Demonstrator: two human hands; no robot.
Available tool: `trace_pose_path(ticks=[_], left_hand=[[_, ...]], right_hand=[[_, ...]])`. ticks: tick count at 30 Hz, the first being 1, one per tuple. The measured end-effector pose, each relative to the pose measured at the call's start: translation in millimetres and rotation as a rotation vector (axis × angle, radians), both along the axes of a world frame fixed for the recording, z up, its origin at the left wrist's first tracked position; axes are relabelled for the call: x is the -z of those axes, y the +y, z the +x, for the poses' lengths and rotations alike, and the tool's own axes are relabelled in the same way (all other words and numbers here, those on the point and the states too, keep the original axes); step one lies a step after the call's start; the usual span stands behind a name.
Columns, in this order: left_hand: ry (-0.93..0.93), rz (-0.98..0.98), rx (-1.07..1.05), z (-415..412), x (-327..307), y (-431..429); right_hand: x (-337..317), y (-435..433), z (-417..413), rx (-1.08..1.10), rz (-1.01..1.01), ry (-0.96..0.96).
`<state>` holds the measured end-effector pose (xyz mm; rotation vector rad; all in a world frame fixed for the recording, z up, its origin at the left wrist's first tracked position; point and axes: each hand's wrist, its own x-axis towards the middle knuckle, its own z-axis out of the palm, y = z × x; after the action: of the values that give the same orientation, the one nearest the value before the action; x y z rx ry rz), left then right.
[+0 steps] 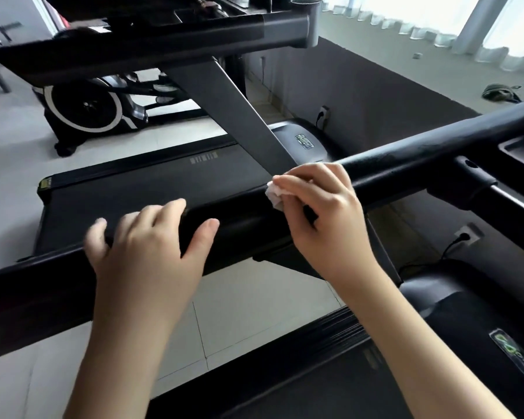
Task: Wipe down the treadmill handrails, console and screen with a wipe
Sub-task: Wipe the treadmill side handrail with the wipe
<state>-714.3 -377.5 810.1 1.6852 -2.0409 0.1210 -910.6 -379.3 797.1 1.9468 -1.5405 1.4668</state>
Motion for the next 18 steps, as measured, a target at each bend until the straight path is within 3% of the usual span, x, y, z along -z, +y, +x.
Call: trace_pose_path(ticks=[4,9,14,18], left_hand=[[0.012,-0.021,-0.008,2.3,3.8,2.4],[0.014,-0.045,-0.004,1.3,3.7,1.9],[0.018,-0.066,-0.004,0.5,4.6,2.0],[0.005,-0.095,-0.009,0.8,6.1,2.4]], right_hand=[[0.7,-1.5,2.8,0.197,-0.024,-0.104],[13.2,9.6,30.2,0.046,-0.055,0.004],[20.1,15.9,25.4,0.249,-0.07,-0.15],[36.1,26.5,43.0,0.116,-0.094,-0.138]])
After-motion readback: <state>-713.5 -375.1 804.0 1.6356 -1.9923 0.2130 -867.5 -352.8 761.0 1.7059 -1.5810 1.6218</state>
